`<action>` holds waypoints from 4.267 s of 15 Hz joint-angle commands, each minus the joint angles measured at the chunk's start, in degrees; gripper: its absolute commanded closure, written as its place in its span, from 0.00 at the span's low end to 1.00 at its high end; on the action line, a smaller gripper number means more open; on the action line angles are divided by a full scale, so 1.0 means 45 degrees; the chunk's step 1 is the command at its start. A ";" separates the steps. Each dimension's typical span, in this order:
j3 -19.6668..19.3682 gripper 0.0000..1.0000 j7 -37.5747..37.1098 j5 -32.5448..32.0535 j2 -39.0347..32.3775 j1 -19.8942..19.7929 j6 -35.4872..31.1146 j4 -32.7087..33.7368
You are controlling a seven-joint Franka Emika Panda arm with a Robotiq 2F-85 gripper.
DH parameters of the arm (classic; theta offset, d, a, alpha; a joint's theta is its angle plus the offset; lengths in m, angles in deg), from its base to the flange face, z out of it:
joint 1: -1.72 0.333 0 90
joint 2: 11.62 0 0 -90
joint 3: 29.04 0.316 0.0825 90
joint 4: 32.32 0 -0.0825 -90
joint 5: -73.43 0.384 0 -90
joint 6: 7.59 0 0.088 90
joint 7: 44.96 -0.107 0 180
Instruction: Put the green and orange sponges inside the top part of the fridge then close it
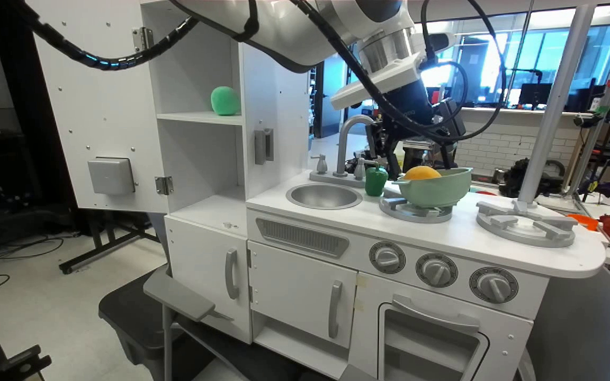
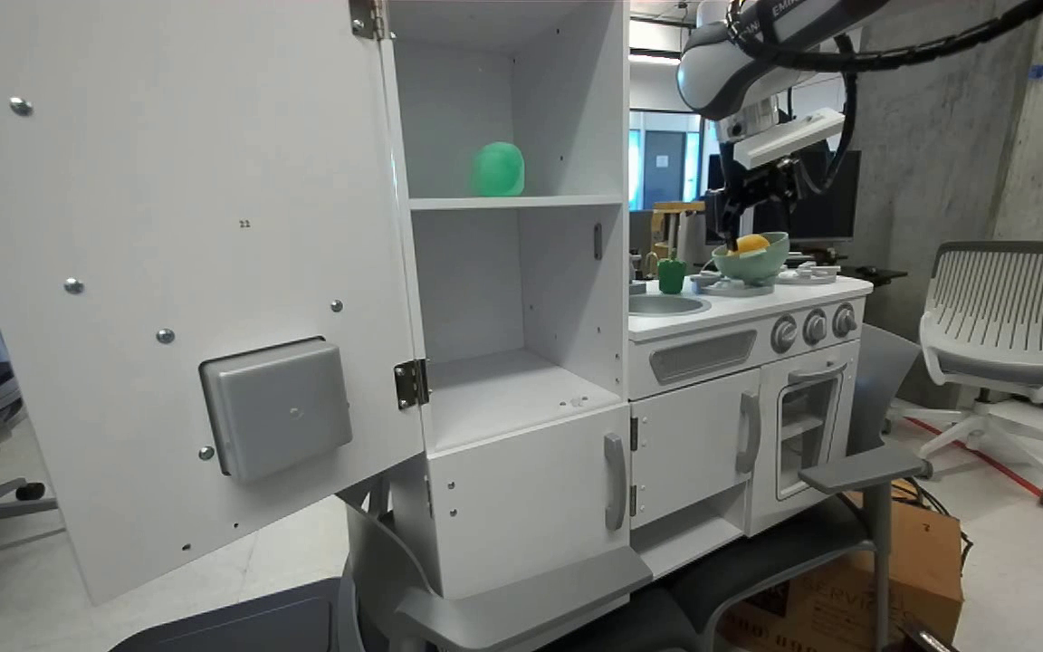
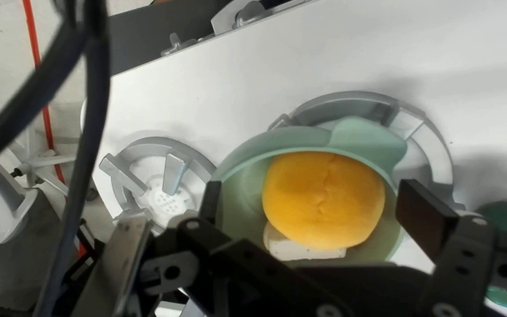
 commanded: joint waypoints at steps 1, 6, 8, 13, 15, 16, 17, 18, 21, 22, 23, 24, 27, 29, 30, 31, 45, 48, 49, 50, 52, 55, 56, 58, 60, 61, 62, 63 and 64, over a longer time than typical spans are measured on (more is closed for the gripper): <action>0.0081 0.00 0.0161 0.0156 -0.0180 -0.0233 -0.0616 0.0448; 0.0104 0.00 0.0152 0.0202 -0.0173 -0.0353 -0.0976 0.0360; 0.0120 0.00 0.0143 0.0219 -0.0178 -0.0382 -0.0991 0.0343; 0.0144 0.28 0.0149 0.0249 -0.0229 -0.0401 -0.1021 0.0342; 0.0153 0.42 0.0145 0.0268 -0.0236 -0.0397 -0.1043 0.0345; 0.0156 0.51 0.0138 0.0265 -0.0239 -0.0391 -0.1066 0.0347; 0.0166 0.58 0.0144 0.0257 -0.0241 -0.0385 -0.1076 0.0344; 0.0169 0.66 0.0138 0.0251 -0.0240 -0.0379 -0.1079 0.0341; 0.0127 0.88 0.0110 0.0194 -0.0245 -0.0343 -0.0996 0.0309; 0.0094 0.95 0.0050 0.0172 -0.0234 -0.0324 -0.0877 0.0277; 0.0088 1.00 0.0065 0.0163 -0.0231 -0.0319 -0.0827 0.0260; 0.0071 1.00 -0.0012 0.0163 -0.0215 -0.0311 -0.0734 0.0244; 0.0141 0.99 0.0013 0.0261 -0.0011 -0.0336 -0.0314 0.0207; 0.0261 0.97 0.0196 0.0380 0.0254 -0.0379 0.0008 0.0216; 0.0302 0.97 0.0239 0.0437 0.0353 -0.0398 0.0074 0.0247; 0.0322 0.97 0.0233 0.0500 0.0492 -0.0404 0.0217 0.0272; 0.1339 0.97 0.4773 0.0597 0.4504 0.0573 0.5302 0.0455; 0.1334 0.97 0.6013 0.0246 0.5330 0.1232 0.6643 0.0431; 0.1318 0.97 0.6445 0.0090 0.5498 0.1427 0.6952 0.0415; 0.1302 0.97 0.6831 -0.0122 0.5753 0.1785 0.7389 0.0392; 0.1296 0.97 0.7628 -0.0515 0.5952 0.2250 0.7812 0.0344; 0.1303 0.97 0.8672 -0.1134 0.6113 0.2988 0.8086 0.0230; 0.1307 0.97 0.8925 -0.1308 0.6166 0.3254 0.8174 0.0165; 0.1351 0.97 0.9469 -0.1560 0.6232 0.3658 0.8147 -0.0021; 0.1393 0.97 1.0166 -0.1749 0.5869 0.4018 0.8596 0.0569; 0.1431 0.97 1.0480 -0.1779 0.5835 0.4178 0.8811 0.0636; 0.1427 0.97 1.0758 -0.1888 0.5866 0.4396 0.9003 0.0603; 0.1425 0.97 1.1019 -0.1988 0.5857 0.4573 0.9113 0.0607; 0.1444 0.97 1.1240 -0.2039 0.5884 0.4755 0.9340 0.0594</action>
